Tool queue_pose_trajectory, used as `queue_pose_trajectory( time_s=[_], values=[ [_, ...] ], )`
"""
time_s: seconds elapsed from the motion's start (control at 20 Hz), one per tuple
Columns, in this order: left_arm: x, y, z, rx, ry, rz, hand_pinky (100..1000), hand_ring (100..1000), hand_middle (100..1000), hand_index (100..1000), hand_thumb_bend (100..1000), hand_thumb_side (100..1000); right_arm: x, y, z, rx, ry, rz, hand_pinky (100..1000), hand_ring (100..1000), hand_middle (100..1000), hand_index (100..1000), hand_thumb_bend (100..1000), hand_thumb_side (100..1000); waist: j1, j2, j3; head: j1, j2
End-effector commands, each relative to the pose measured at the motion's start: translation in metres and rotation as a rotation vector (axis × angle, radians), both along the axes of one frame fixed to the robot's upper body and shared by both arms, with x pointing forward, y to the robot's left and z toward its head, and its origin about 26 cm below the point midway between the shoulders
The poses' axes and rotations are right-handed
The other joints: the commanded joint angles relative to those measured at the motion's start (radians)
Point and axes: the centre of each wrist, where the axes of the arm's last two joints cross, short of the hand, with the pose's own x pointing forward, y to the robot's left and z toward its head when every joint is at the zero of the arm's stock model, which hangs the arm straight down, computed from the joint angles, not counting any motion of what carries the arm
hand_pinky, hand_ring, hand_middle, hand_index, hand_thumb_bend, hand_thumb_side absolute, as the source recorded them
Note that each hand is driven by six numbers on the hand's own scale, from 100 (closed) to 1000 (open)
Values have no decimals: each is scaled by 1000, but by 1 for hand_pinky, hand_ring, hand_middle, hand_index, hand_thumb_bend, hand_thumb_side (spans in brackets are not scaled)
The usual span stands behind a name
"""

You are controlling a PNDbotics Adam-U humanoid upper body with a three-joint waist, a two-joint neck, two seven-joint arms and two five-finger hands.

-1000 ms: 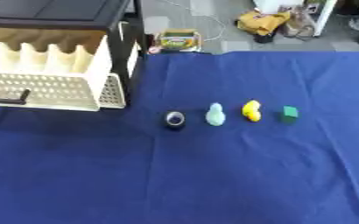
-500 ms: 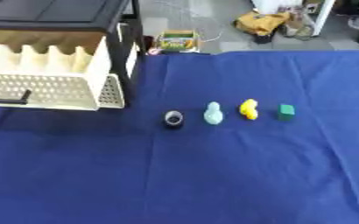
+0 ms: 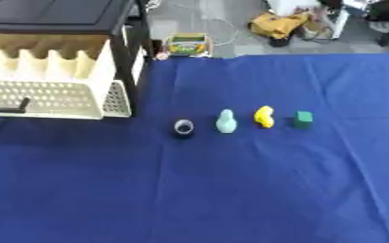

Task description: Pick up objects from table and place into drawer.

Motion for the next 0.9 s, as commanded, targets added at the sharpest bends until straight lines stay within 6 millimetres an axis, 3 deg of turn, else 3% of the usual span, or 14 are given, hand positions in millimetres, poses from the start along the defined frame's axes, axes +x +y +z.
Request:
queue_pose_trajectory(
  time_s=[0.05,0.1,0.35,0.6,0.9],
  values=[
    [-2,-1,0,-19,-13,2,149,100,129,823,243,957,3,-10,13,-102,36,-25,809,786,749,891,753,675,-2,-21,-1,-6,-3],
    [-1,-1,-3,-31,-1,1,150,100,129,822,238,967,6,-11,13,-120,56,-26,818,800,759,907,775,607,-3,-21,-2,-8,-5],
    [1,-2,-14,-70,35,-6,153,100,131,822,232,981,23,-15,9,-175,168,-32,829,822,763,971,810,505,-3,-20,-2,-18,-14],
    [3,-5,-22,-82,63,-19,159,100,132,822,219,999,38,-19,-2,-225,292,-33,844,853,792,942,851,397,-2,-17,1,-23,-23],
    [4,-5,-29,-85,97,-30,166,100,133,815,205,1000,45,-20,-12,-253,392,-8,832,834,708,913,738,327,-1,-16,3,-26,-26]
  ],
)
